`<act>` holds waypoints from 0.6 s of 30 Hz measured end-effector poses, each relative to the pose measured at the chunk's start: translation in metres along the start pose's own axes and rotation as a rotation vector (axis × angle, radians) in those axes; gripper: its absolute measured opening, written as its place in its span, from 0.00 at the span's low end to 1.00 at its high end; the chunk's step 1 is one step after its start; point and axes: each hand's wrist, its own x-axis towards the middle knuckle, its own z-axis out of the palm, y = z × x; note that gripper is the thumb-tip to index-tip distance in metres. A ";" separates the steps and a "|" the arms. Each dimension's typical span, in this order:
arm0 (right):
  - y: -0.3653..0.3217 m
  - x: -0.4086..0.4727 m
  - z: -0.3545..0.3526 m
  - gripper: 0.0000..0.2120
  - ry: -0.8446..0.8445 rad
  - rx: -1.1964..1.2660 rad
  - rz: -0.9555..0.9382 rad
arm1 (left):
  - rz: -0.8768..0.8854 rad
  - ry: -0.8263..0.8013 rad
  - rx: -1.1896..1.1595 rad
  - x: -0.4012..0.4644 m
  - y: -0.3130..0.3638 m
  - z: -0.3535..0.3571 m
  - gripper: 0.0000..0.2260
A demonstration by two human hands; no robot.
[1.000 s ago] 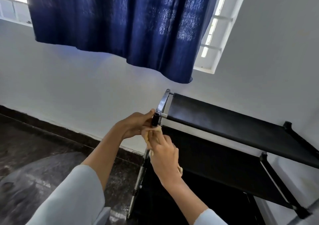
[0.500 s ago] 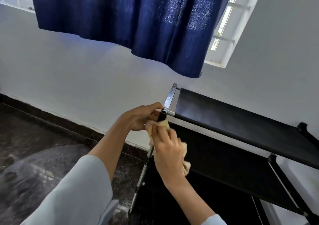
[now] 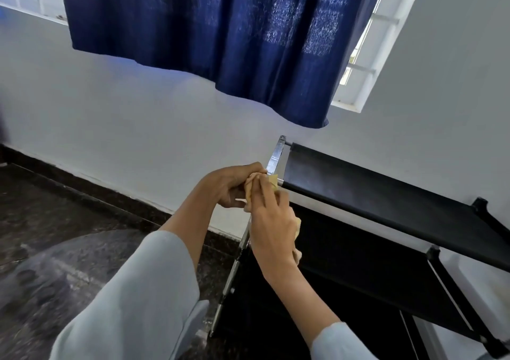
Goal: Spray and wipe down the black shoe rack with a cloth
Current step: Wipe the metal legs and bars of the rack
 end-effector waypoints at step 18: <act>0.025 -0.009 0.038 0.28 0.370 0.365 -0.182 | 0.220 -0.132 -0.216 0.021 -0.061 -0.018 0.18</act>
